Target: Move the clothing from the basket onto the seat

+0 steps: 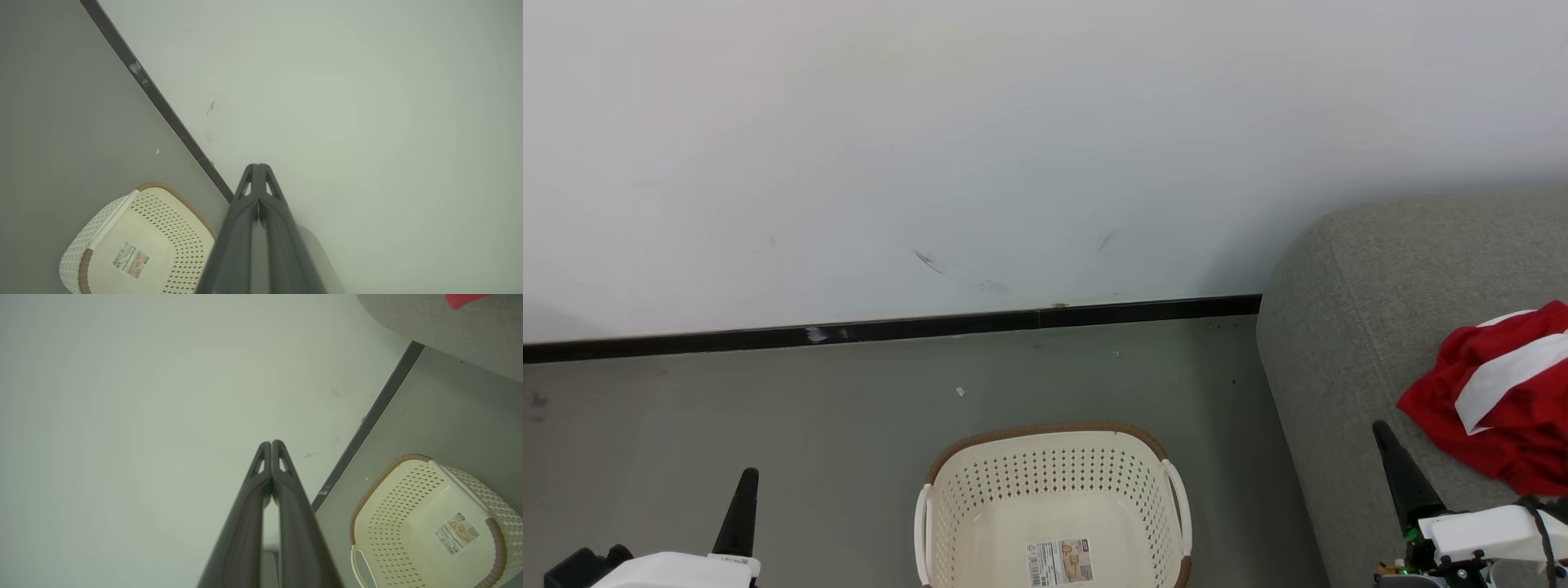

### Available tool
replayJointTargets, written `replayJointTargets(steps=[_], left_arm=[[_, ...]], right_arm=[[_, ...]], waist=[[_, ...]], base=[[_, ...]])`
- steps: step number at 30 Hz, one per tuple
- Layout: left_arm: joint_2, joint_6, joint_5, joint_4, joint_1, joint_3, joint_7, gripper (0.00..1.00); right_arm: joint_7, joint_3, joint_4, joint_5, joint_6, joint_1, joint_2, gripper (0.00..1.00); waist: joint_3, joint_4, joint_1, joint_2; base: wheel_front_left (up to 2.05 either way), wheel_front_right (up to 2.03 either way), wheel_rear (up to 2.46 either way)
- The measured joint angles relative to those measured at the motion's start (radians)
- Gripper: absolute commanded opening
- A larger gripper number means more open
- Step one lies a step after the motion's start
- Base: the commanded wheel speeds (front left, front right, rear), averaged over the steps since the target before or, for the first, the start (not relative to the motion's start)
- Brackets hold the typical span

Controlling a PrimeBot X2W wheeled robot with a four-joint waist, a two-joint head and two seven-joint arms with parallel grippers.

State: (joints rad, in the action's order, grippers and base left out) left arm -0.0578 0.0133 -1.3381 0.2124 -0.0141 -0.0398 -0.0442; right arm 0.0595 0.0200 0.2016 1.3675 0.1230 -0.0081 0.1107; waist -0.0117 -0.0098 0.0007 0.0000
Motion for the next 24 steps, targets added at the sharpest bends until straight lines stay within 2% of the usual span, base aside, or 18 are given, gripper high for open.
replayJointTargets(steps=[20,24], left_arm=[[0.023,0.07,-0.256,0.015,-0.045,-0.045,-0.069,0.0],[0.023,0.07,-0.26,0.016,-0.045,-0.046,-0.069,0.0]], right_arm=[[-0.05,-0.005,0.044,0.352,0.0,-0.043,0.025,0.0],[-0.05,-0.005,0.048,0.358,0.0,-0.044,0.027,0.0]], waist=[[0.011,0.01,-0.0002,0.0],[0.011,0.01,-0.0001,0.0]], base=[[0.0,0.0,0.0],[0.0,0.0,0.0]])
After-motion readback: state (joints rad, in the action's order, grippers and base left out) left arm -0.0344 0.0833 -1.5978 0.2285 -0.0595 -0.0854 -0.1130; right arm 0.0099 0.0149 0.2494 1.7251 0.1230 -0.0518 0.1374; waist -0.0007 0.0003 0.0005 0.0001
